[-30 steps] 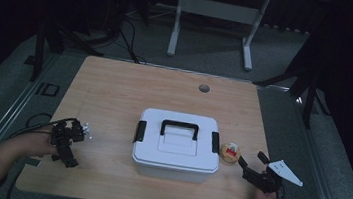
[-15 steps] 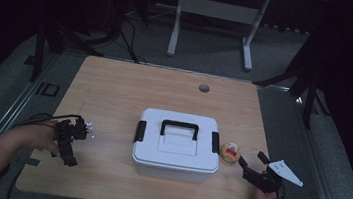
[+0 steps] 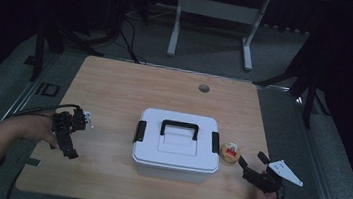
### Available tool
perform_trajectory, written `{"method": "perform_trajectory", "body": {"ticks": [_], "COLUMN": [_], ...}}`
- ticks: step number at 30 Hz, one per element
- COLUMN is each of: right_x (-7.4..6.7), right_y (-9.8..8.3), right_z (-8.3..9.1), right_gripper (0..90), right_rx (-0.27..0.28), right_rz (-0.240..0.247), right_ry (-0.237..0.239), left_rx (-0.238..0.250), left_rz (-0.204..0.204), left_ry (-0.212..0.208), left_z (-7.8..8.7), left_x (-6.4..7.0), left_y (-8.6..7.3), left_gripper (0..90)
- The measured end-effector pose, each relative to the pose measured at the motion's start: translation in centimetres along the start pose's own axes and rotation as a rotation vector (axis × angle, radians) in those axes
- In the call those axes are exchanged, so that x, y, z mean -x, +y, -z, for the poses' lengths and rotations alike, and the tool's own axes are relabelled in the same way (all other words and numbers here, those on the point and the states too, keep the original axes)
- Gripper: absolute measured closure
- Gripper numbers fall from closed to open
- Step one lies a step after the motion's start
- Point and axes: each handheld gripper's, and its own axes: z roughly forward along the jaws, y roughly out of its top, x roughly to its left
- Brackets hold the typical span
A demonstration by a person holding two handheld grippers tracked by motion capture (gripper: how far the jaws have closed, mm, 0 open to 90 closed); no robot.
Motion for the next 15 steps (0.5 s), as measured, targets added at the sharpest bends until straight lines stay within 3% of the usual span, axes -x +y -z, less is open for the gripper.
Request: {"method": "perform_trajectory", "body": {"ticks": [8, 15], "right_x": [0.0, 0.0], "right_y": [0.0, 0.0], "right_z": [0.0, 0.0], "right_gripper": [13.7, 13.7], "right_rx": [-0.001, -0.002], "right_rz": [0.002, 0.0], "right_ry": [0.001, 0.004], "left_rx": [0.012, -0.006], "left_rz": [-0.016, -0.039], "left_ry": [0.017, 0.032], "left_z": [2.6, 4.2], "left_x": [0.0, 0.2], "left_y": [0.9, 2.1], "left_gripper": [4.5, 5.2]}}
